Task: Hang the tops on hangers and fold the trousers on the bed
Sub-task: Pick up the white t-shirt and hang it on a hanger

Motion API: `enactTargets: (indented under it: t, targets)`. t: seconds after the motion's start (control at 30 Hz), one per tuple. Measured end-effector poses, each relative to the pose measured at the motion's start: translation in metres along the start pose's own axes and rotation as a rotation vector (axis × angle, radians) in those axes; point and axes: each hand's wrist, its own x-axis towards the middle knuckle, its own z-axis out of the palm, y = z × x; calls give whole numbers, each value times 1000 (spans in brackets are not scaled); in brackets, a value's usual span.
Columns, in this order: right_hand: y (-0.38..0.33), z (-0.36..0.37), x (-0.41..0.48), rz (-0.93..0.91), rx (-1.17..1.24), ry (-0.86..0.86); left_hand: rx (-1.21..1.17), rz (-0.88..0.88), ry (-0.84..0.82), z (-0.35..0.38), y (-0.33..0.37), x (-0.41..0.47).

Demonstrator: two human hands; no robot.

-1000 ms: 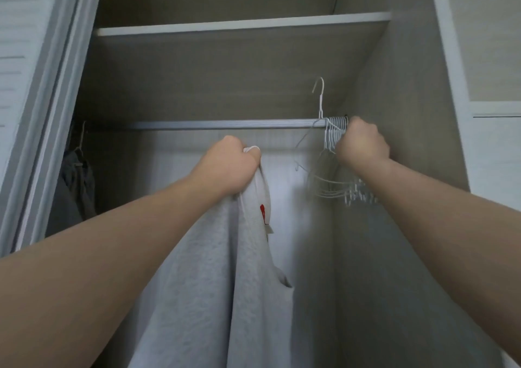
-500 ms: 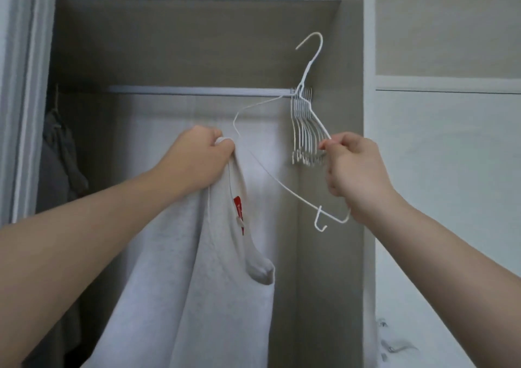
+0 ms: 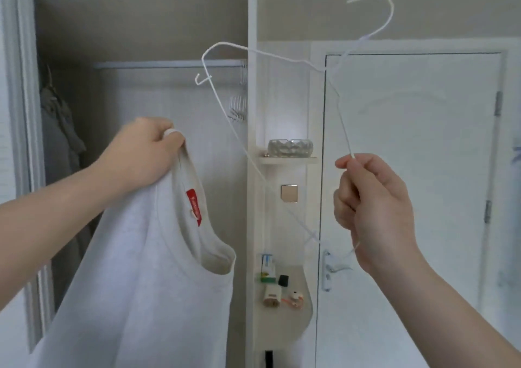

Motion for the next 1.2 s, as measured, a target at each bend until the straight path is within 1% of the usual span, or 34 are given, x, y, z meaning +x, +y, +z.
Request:
enactTargets:
  t: [0.07, 0.13, 0.27, 0.3, 0.33, 0.4, 0.43, 0.53, 0.6, 0.63, 0.7, 0.83, 0.97, 1.03, 1.1, 1.2]
  targets:
    - [3, -33, -19, 18, 28, 10, -4, -27, -6, 2, 14, -23]
    - [11, -61, -32, 82, -25, -25, -8, -63, -34, 5, 30, -44]
    - [24, -105, -36, 435, -191, -207, -52, -157, -148, 21, 60, -78]
    - [28, -115, -38, 490, -217, -215, -72, -182, -174, 25, 67, -86]
    - [31, -126, -43, 507, -271, -203, -92, -213, -194, 30, 73, -95]
    - [36, -148, -59, 458, -375, -168, -132, -275, -224, 39, 85, -114]
    - [35, -160, -70, 434, -366, -164, -153, -294, -238, 44, 91, -125]
    - [21, -199, -109, 437, -146, -200, -205, -334, -294, 57, 109, -159]
    - [4, -219, -136, 453, -90, -261, -246, -373, -349, 66, 119, -182]
    - [-4, -227, -149, 456, -117, -298, -256, -393, -381, 70, 123, -193]
    - [-18, -235, -175, 413, -250, -346, -267, -399, -440, 78, 131, -214]
    - [-44, -232, -207, 234, -527, -398, -328, -344, -545, 84, 148, -243]
    - [-68, -222, -220, 161, -649, -400, -362, -322, -605, 80, 162, -255]
    - [-76, -217, -226, 161, -681, -417, -354, -306, -615, 75, 168, -259]
    - [-79, -212, -232, 177, -701, -431, -313, -226, -627, 70, 174, -260]
    - [-70, -202, -243, 219, -716, -396, -155, -19, -633, 68, 184, -262]
